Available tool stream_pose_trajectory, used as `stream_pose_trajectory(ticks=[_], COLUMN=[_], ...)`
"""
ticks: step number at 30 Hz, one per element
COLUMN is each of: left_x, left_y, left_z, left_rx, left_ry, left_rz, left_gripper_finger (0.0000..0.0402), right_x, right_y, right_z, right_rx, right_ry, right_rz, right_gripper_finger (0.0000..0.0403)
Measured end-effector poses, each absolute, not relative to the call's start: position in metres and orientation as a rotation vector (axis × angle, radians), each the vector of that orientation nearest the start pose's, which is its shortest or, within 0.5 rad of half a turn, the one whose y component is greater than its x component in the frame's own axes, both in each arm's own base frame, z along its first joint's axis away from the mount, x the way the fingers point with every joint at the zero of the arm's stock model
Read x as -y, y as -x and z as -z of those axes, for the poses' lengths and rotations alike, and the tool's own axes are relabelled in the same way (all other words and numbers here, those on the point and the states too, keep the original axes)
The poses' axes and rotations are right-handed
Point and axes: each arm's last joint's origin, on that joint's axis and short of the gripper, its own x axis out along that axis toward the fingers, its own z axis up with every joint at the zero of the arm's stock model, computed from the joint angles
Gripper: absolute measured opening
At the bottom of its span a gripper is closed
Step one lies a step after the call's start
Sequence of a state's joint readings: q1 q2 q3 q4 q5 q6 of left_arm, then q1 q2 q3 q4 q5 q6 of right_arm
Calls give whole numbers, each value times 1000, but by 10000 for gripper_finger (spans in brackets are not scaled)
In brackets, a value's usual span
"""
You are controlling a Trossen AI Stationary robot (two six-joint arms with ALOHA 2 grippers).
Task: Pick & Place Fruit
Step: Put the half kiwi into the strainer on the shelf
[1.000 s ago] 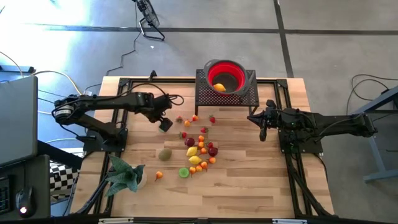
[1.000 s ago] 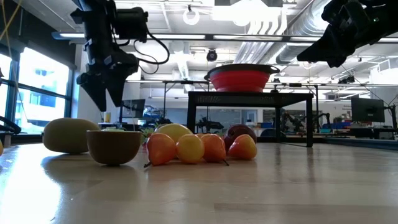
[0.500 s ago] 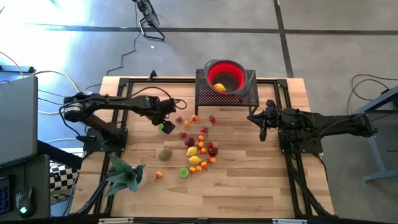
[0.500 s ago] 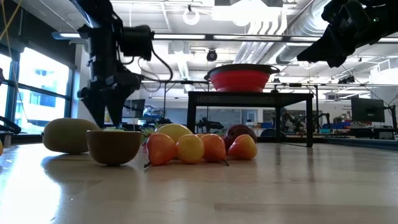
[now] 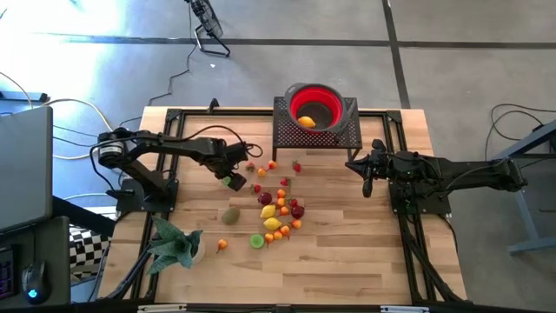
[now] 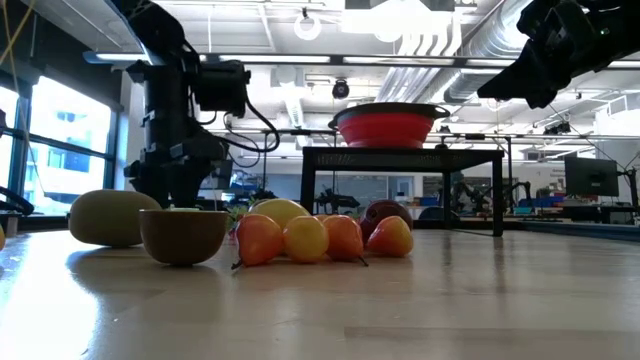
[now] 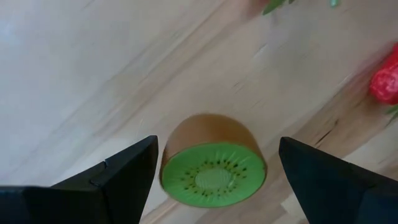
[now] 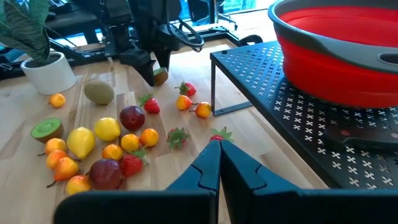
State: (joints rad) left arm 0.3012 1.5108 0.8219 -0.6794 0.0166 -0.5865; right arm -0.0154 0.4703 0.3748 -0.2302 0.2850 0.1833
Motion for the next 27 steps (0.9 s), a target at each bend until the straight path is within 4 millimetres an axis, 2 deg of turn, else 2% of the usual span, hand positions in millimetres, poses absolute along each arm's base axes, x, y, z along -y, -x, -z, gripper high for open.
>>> stream_pose_trajectory(ticks=[16,27], left_x=[-74,-74], left_y=[-239,-240], left_z=[-162,-163], left_rx=[-1267,-1258], left_ry=[704,701], left_rz=[-636,-632], left_gripper_finger=[324,247], right_x=[10,10], right_y=[-125,-125], right_z=[-229,-229], right_rx=[-295,-295], right_ry=[-136,-136], right_rz=[326,326], right_gripper_finger=[3,3])
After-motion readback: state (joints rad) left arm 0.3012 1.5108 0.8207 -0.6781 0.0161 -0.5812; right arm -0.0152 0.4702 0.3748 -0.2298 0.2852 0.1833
